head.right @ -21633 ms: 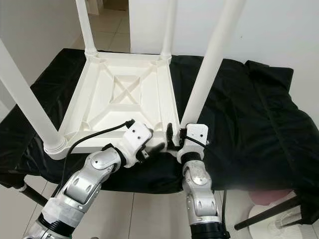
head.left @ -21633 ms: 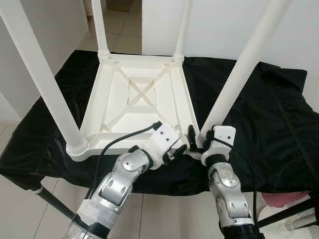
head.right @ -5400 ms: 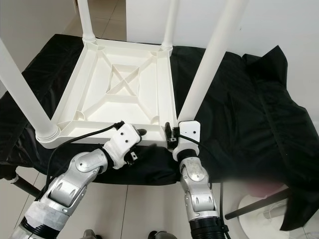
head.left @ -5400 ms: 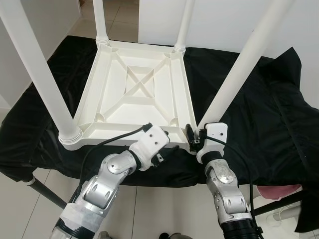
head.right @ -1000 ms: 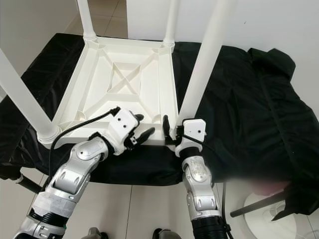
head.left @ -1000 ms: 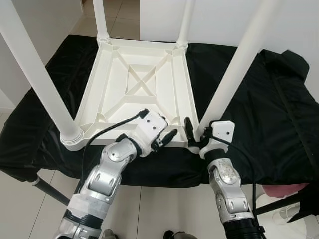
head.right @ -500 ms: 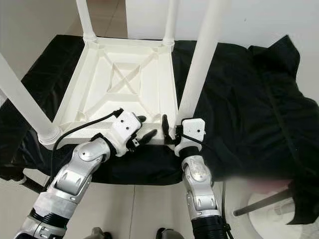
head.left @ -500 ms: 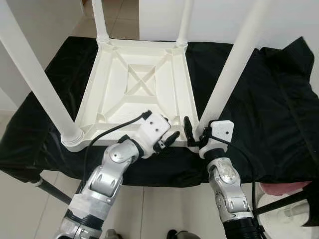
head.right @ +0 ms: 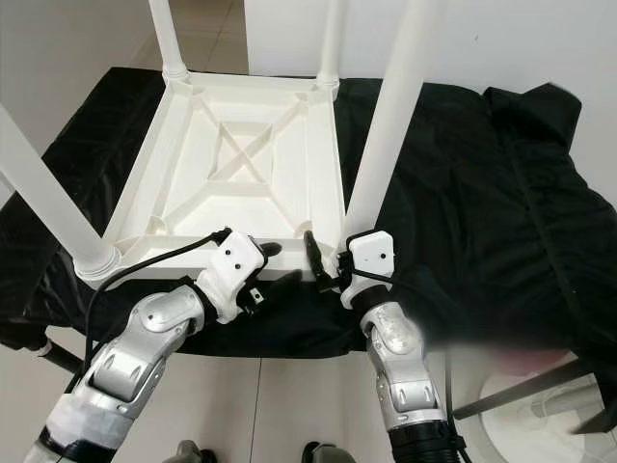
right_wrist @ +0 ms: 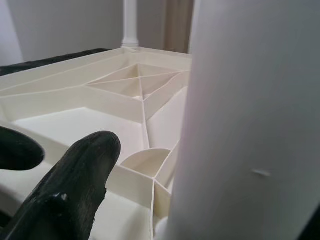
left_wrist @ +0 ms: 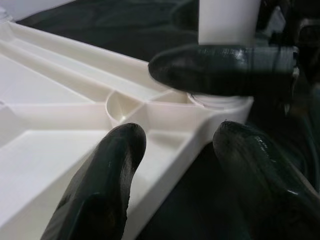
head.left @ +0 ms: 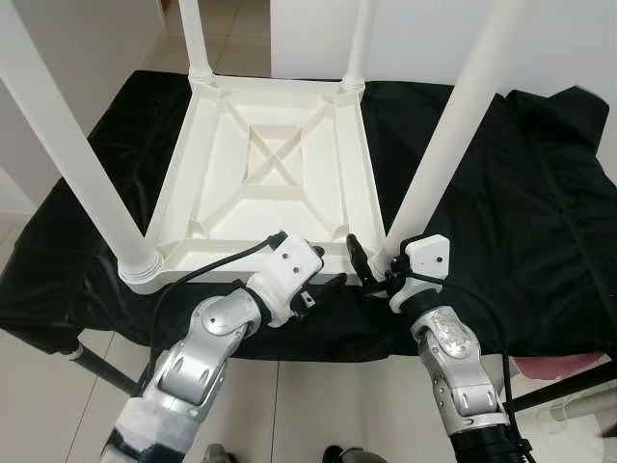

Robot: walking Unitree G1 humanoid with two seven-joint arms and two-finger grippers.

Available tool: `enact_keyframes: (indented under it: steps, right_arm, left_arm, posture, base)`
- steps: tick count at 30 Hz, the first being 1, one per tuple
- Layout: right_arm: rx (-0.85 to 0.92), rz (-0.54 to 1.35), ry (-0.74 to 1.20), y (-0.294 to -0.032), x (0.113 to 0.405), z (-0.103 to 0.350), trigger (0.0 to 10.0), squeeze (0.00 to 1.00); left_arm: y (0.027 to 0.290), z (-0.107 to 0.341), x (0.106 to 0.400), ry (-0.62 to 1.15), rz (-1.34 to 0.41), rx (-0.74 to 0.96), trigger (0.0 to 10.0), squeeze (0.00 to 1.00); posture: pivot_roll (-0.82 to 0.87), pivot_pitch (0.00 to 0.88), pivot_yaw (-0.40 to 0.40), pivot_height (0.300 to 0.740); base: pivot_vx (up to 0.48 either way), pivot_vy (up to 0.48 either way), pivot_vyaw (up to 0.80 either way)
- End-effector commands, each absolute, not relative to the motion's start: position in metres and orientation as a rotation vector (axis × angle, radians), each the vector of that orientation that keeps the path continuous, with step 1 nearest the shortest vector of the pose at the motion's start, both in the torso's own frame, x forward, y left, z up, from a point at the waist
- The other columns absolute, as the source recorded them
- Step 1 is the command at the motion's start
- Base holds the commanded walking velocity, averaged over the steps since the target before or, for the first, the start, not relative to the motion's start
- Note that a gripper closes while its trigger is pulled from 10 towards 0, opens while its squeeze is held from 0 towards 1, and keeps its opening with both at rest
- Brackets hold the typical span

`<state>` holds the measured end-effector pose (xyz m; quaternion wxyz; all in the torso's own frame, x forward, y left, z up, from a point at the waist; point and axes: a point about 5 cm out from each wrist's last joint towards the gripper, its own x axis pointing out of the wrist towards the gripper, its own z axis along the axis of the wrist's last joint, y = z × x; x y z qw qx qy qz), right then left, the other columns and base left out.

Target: Building children table

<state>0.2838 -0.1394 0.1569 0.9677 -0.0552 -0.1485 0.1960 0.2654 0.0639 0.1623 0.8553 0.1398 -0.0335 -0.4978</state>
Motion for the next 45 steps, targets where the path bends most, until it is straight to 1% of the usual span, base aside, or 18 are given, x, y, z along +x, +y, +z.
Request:
enact_keyframes:
  steps: [1, 13, 18, 19, 20, 21, 23, 24, 25, 26, 27, 29, 30, 40, 41, 43, 44, 45]
  right_arm:
    - [-0.102, 0.423, -0.294, -0.141, 0.282, 0.157, 10.0, 0.0]
    - [-0.22, 0.631, -0.216, -0.162, 0.293, 0.156, 10.0, 0.0]
    - [-0.245, 0.631, -0.21, -0.165, 0.3, 0.157, 10.0, 0.0]
    - [-0.254, 0.631, -0.204, -0.166, 0.302, 0.156, 9.0, 0.0]
    - [-0.255, 0.636, -0.199, -0.167, 0.303, 0.155, 8.9, 0.0]
    - [-0.255, 0.638, -0.196, -0.167, 0.305, 0.154, 6.5, 0.0]
    - [-0.253, 0.644, -0.194, -0.168, 0.306, 0.154, 6.5, 0.0]
    - [-0.254, 0.648, -0.19, -0.169, 0.307, 0.153, 4.9, 0.0]
    - [-0.254, 0.648, -0.19, -0.169, 0.307, 0.153, 4.9, 0.0]
    - [-0.255, 0.655, -0.187, -0.169, 0.309, 0.153, 4.1, 0.0]
    - [-0.256, 0.657, -0.179, -0.17, 0.31, 0.151, 1.8, 0.0]
    - [-0.257, 0.658, -0.175, -0.171, 0.311, 0.15, 1.8, 0.0]
    - [-0.256, 0.656, -0.17, -0.172, 0.311, 0.149, 0.0, 0.0]
    - [-0.227, 0.619, -0.165, -0.176, 0.311, 0.149, 0.0, 0.0]
    - [-0.212, 0.6, -0.167, -0.177, 0.31, 0.149, 4.7, 0.0]
    - [-0.212, 0.6, -0.167, -0.177, 0.31, 0.149, 4.7, 0.0]
    - [-0.192, 0.587, -0.168, -0.177, 0.309, 0.15, 10.0, 0.0]
    - [-0.174, 0.568, -0.173, -0.176, 0.309, 0.151, 10.0, 0.0]
  left_arm:
    - [0.061, 0.159, 0.256, -0.045, -1.159, 0.289, 10.0, 0.0]
    - [0.064, 0.162, 0.246, -0.028, -1.21, 0.266, 10.0, 0.0]
    - [0.064, 0.163, 0.247, -0.032, -1.22, 0.282, 10.0, 0.0]
    - [0.064, 0.163, 0.247, -0.034, -1.221, 0.283, 10.0, 0.0]
    - [0.064, 0.163, 0.248, -0.036, -1.221, 0.285, 10.0, 0.0]
    - [0.063, 0.164, 0.249, -0.037, -1.219, 0.284, 10.0, 0.0]
    - [0.063, 0.164, 0.249, -0.036, -1.217, 0.283, 10.0, 0.0]
    - [0.063, 0.164, 0.249, -0.036, -1.217, 0.282, 10.0, 0.0]
    - [0.063, 0.164, 0.249, -0.036, -1.217, 0.282, 10.0, 0.0]
    - [0.062, 0.164, 0.249, -0.036, -1.217, 0.284, 10.0, 0.0]
    - [0.061, 0.164, 0.25, -0.037, -1.217, 0.284, 10.0, 0.0]
    - [0.061, 0.164, 0.25, -0.038, -1.216, 0.283, 10.0, 0.0]
    - [0.06, 0.164, 0.251, -0.039, -1.213, 0.279, 10.0, 0.0]
    - [0.057, 0.166, 0.25, -0.049, -1.215, 0.234, 10.0, 0.0]
    - [0.057, 0.166, 0.25, -0.049, -1.216, 0.235, 10.0, 0.0]
    - [0.057, 0.166, 0.25, -0.049, -1.216, 0.235, 10.0, 0.0]
    - [0.057, 0.165, 0.25, -0.05, -1.215, 0.239, 10.0, 0.0]
    - [0.057, 0.165, 0.251, -0.05, -1.206, 0.24, 10.0, 0.0]
  posture:
    - [-0.01, 0.097, -0.036, 0.74]
    - [0.0, 0.077, -0.038, 0.74]
    - [0.01, 0.063, -0.039, 0.74]
    - [0.01, 0.057, -0.043, 0.74]
    - [0.01, 0.055, -0.044, 0.74]
    - [0.01, 0.046, -0.046, 0.74]
    - [0.01, 0.046, -0.046, 0.74]
    - [0.01, 0.043, -0.047, 0.74]
    - [0.01, 0.043, -0.047, 0.74]
    - [0.01, 0.04, -0.049, 0.74]
    - [0.0, 0.035, -0.054, 0.74]
    - [0.0, 0.035, -0.054, 0.74]
    - [0.0, 0.032, -0.056, 0.74]
    - [-0.01, 0.031, -0.062, 0.74]
    - [-0.01, 0.032, -0.066, 0.74]
    - [-0.01, 0.032, -0.066, 0.74]
    - [-0.01, 0.035, -0.069, 0.74]
    - [-0.02, 0.037, -0.068, 0.74]
  base:
    - [0.0, 0.0, 0.0]
    - [0.0, 0.0, 0.0]
    - [0.0, 0.0, 0.0]
    - [0.0, 0.0, 0.0]
    - [0.0, 0.0, 0.0]
    - [0.0, 0.0, 0.0]
    - [0.0, 0.0, 0.0]
    - [0.0, 0.0, 0.0]
    - [0.0, 0.0, 0.0]
    - [0.0, 0.0, 0.0]
    - [0.0, 0.0, 0.0]
    - [0.0, 0.0, 0.0]
    - [0.0, 0.0, 0.0]
    - [0.0, 0.0, 0.0]
    - [0.0, 0.0, 0.0]
    - [0.0, 0.0, 0.0]
    - [0.0, 0.0, 0.0]
    - [0.0, 0.0, 0.0]
